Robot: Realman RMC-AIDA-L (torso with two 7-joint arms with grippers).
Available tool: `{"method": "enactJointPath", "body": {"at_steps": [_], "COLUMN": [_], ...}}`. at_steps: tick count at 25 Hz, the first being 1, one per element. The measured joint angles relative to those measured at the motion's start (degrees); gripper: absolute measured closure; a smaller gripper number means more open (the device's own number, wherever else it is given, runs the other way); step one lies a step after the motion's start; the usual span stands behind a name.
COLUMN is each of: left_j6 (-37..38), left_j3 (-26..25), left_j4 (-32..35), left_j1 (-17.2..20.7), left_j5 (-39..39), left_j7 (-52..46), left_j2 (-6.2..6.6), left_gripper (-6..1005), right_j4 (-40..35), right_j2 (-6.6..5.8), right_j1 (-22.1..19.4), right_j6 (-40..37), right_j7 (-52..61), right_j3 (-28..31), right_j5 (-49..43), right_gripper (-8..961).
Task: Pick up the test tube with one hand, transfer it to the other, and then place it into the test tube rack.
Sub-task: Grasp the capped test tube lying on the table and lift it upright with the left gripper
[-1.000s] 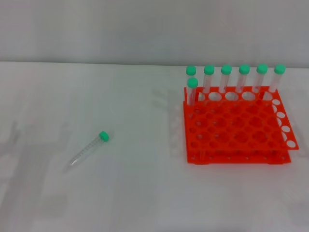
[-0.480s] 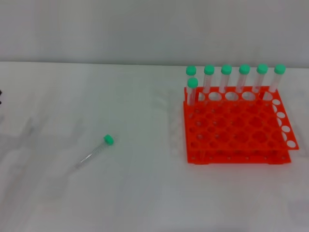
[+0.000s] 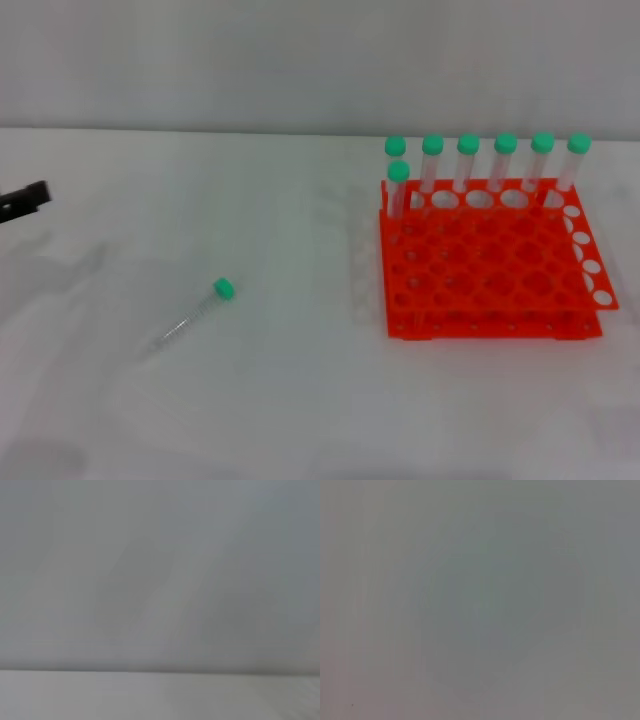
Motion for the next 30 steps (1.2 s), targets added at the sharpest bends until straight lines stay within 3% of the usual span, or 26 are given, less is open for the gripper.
{"method": "enactJointPath", "body": {"at_steps": [5,6,7,11,19,30], "left_j6": [11.42,11.42,14.93,16.55,14.18,1.89], "left_j3": [0.03,0.03,0.08,0.14,0.15,0.15], "left_j4": [-5.04,-5.04,-6.52,-6.99,-5.71,7.05], "left_j1": [-5.88,-5.88,-9.03,-14.25,-19.81,-21.27], "left_j5": [12.21,12.21,18.74,30.1,41.8,49.86], "left_j7": [-4.52,-4.52,-4.94,-5.48,-6.87,-7.15], "left_j2": [3.09,3.09,4.15,4.94,3.63,2.26], "left_gripper": [106,106,106,106,106,109], "right_j4": [-0.17,-0.22,-0.25,-0.32,-0.32,0.19], "right_j2": [0.0,0.0,0.0,-0.05,-0.08,-0.09], "right_j1": [0.01,0.0,-0.01,-0.43,-1.39,-1.58], "right_j6": [0.0,-0.01,-0.01,-0.13,-0.1,-0.03], "right_j7": [0.0,0.0,0.0,0.0,0.0,-0.55], "right_j3": [0.02,0.01,-0.01,0.03,-0.09,-0.13], "right_j5": [0.02,0.02,0.02,0.02,-0.06,-0.38], "right_gripper": [298,298,298,299,301,304]}}
